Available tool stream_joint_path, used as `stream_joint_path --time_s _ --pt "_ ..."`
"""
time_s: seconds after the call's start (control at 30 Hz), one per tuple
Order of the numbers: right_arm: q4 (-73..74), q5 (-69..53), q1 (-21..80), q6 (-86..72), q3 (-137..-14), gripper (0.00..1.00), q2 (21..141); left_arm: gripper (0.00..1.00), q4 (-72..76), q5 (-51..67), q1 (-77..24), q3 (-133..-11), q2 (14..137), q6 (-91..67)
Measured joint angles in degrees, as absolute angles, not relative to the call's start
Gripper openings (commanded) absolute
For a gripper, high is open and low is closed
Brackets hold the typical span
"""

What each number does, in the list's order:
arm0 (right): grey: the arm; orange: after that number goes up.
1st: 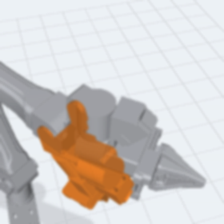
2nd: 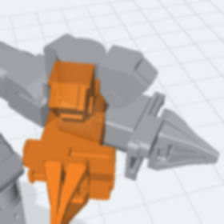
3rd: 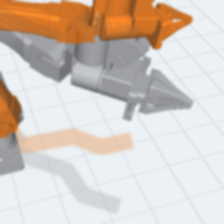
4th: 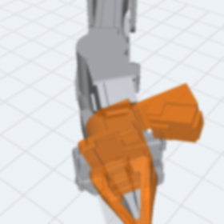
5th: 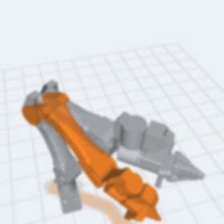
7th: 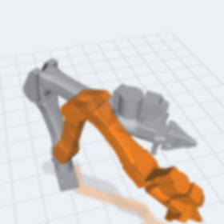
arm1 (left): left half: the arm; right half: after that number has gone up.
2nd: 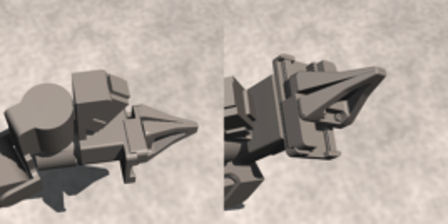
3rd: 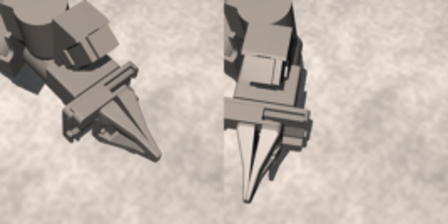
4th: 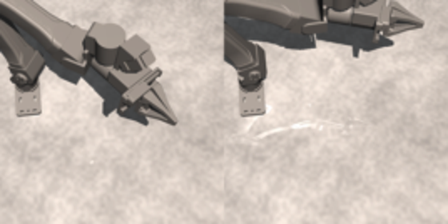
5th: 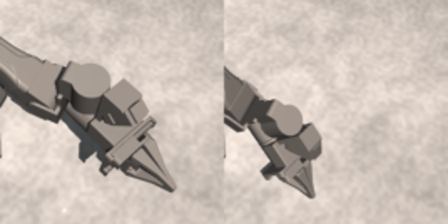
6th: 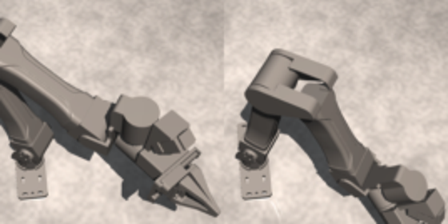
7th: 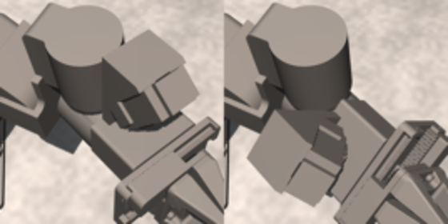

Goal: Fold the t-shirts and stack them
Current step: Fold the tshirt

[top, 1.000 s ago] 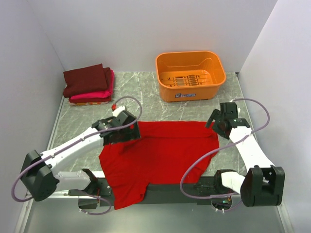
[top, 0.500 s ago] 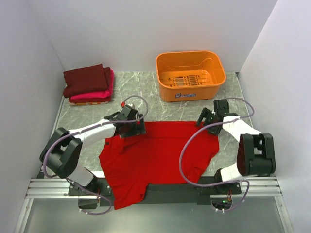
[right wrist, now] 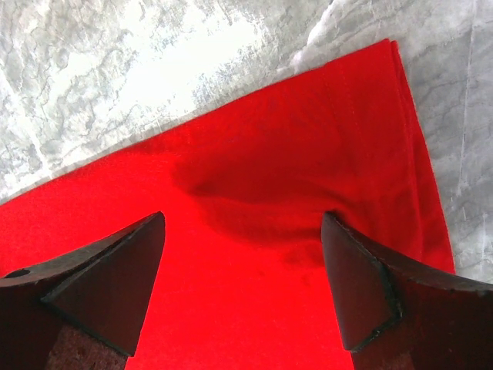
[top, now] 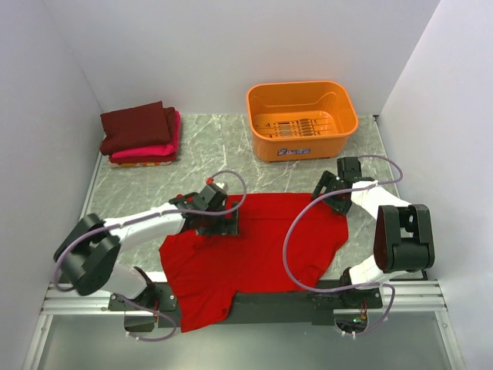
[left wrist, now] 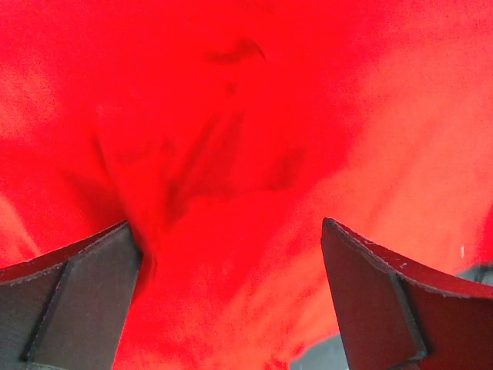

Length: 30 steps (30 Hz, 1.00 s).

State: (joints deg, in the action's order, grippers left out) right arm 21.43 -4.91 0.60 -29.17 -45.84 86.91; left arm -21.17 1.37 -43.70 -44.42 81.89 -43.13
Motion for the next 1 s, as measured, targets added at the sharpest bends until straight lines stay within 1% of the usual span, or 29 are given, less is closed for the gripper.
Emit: stream_joint_path --time_s 0.2,0.47,0.6,0.77,1.0 --pt "21.4 -4.6 0.6 -29.1 -45.8 0.89 86.9 0.99 -24.8 1.3 -48.1 -44.2 76.7 -43.7" --pt "21.5 -3.9 0.6 -29.1 -45.8 0.89 86.8 0.99 -24.1 6.5 -51.4 -41.7 74.3 -41.6" --pt "21.8 -3.5 0.6 -28.9 -45.8 0.89 86.6 0.99 -24.4 6.5 -52.6 -41.7 74.2 -41.1" --pt "22.5 -2.6 0.6 -28.7 -45.7 0.89 86.1 0.99 -26.4 2.1 -53.8 -43.7 76.5 -41.5" --pt "23.4 -2.3 0.6 -28.4 -45.7 0.89 85.3 0.99 -29.8 -9.6 -52.4 -46.8 75.2 -44.6"
